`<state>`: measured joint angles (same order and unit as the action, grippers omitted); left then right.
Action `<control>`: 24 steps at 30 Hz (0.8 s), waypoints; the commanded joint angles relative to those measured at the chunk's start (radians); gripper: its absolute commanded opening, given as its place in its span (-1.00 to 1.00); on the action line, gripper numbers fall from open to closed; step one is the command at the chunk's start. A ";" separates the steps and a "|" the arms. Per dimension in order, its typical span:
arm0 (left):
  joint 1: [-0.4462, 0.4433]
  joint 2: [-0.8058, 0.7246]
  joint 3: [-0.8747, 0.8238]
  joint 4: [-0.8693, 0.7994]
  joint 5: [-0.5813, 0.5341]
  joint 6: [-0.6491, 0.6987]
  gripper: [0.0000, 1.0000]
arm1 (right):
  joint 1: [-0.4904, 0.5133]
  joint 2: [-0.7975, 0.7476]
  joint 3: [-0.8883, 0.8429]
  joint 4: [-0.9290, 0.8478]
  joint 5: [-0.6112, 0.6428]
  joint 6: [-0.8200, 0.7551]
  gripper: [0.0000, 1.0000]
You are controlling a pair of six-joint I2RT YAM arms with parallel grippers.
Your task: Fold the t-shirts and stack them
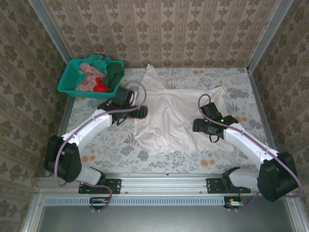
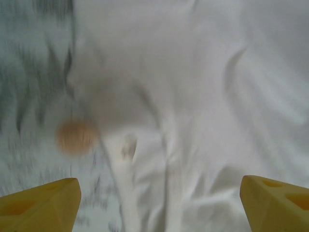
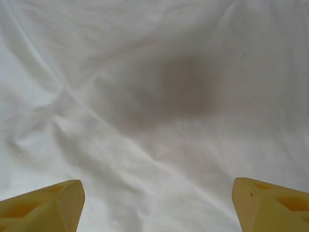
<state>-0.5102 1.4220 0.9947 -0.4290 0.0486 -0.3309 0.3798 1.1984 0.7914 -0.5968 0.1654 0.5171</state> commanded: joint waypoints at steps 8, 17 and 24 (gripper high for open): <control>0.120 0.299 0.436 -0.199 -0.472 -0.012 0.67 | 0.028 0.053 0.002 0.084 -0.015 0.004 0.63; 0.202 0.704 0.932 -0.400 -0.568 0.116 0.33 | 0.027 0.072 -0.006 0.091 -0.018 -0.005 0.64; 0.223 0.744 0.877 -0.360 -0.503 0.161 0.12 | 0.027 0.042 -0.003 0.089 -0.008 -0.004 0.65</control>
<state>-0.2909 2.1868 1.8816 -0.7536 -0.4683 -0.2123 0.4034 1.2652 0.7898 -0.5140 0.1493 0.5167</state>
